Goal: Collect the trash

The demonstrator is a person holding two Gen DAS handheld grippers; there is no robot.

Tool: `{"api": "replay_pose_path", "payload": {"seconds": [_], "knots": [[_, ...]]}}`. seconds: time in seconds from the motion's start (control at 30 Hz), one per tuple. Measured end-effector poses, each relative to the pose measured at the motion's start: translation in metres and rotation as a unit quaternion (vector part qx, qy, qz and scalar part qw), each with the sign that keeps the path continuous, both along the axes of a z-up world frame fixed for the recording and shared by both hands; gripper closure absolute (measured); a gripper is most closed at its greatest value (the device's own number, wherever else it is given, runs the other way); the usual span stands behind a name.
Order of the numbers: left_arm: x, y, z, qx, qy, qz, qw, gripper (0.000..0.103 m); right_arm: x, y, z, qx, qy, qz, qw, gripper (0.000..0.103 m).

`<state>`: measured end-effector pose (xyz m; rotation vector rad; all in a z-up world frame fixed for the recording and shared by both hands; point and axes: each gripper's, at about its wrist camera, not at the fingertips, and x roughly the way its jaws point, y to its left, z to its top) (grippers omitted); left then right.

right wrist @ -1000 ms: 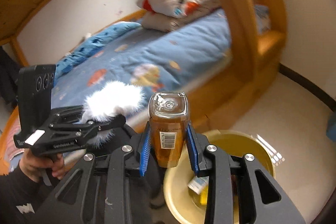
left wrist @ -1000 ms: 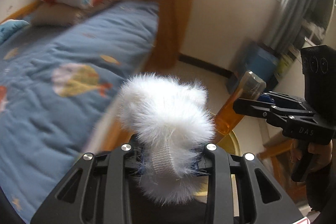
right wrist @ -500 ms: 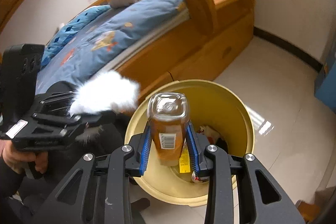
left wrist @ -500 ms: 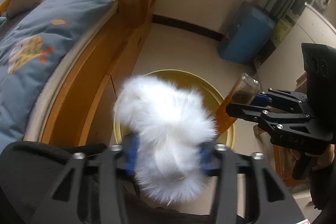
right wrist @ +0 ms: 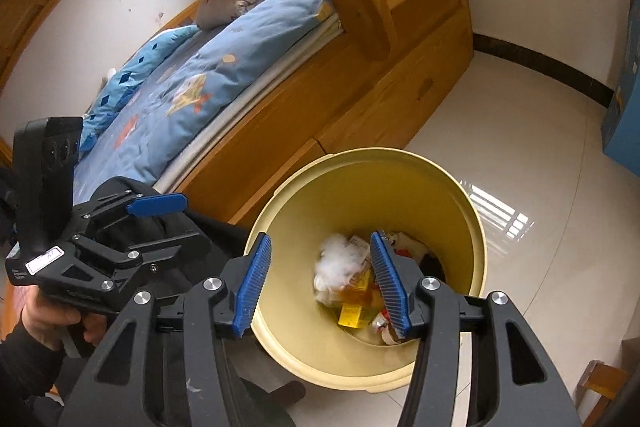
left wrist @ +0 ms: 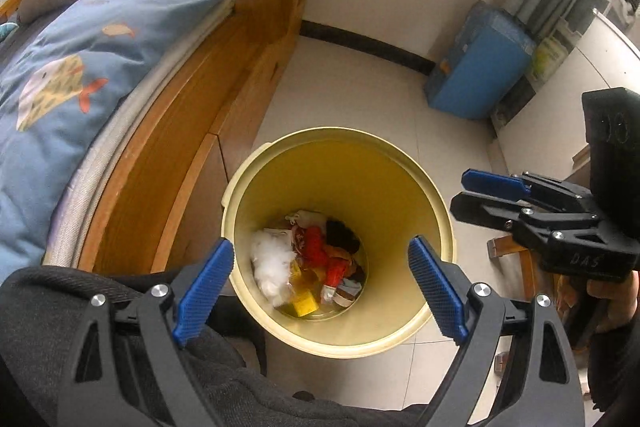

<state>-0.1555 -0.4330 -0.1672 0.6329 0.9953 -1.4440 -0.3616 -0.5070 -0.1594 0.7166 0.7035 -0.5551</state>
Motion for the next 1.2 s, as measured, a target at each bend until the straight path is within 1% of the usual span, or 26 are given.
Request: {"api": "replay_pose_path", "payload": {"seconds": [0.23, 0.3, 0.4, 0.63, 0.7, 0.83, 0.87, 0.97, 1.03, 1.1, 1.2], "knots": [[-0.001, 0.004, 0.006, -0.015, -0.001, -0.002, 0.9999, 0.015, 0.005, 0.003, 0.009, -0.013, 0.002, 0.002, 1.0, 0.052], [-0.001, 0.006, 0.008, -0.021, -0.002, -0.002, 0.9998, 0.015, 0.006, 0.004, 0.013, -0.016, -0.001, 0.004, 1.0, 0.049], [-0.001, 0.009, 0.011, -0.029, -0.002, -0.003, 0.9996, 0.015, 0.01, 0.007, 0.018, -0.023, 0.0, 0.005, 1.0, 0.047], [0.005, 0.017, 0.022, -0.05, -0.006, 0.008, 0.9987, 0.015, 0.02, 0.018, 0.027, -0.041, 0.007, 0.01, 0.999, 0.04], [0.007, 0.02, 0.027, -0.059, -0.008, 0.013, 0.9981, 0.014, 0.022, 0.021, 0.029, -0.045, 0.004, 0.007, 0.999, 0.032], [0.011, 0.03, 0.041, -0.081, -0.013, 0.025, 0.9963, 0.014, 0.026, 0.029, 0.037, -0.056, 0.005, -0.006, 0.998, 0.026], [0.012, 0.034, 0.045, -0.088, -0.015, 0.029, 0.9956, 0.014, 0.026, 0.03, 0.04, -0.059, 0.004, -0.01, 0.998, 0.023], [0.018, 0.048, 0.061, -0.118, -0.025, 0.048, 0.9916, 0.01, 0.03, 0.037, 0.051, -0.067, -0.006, -0.025, 0.997, 0.015], [0.024, 0.059, 0.071, -0.136, -0.031, 0.065, 0.9881, 0.008, 0.036, 0.042, 0.06, -0.082, -0.014, -0.03, 0.996, 0.014], [0.031, 0.071, 0.081, -0.154, -0.046, 0.085, 0.9834, 0.006, 0.046, 0.05, 0.07, -0.105, -0.018, -0.032, 0.994, 0.01], [0.046, 0.095, 0.097, -0.177, -0.068, 0.124, 0.9741, 0.006, 0.067, 0.061, 0.082, -0.138, -0.029, -0.017, 0.99, 0.009]]}}
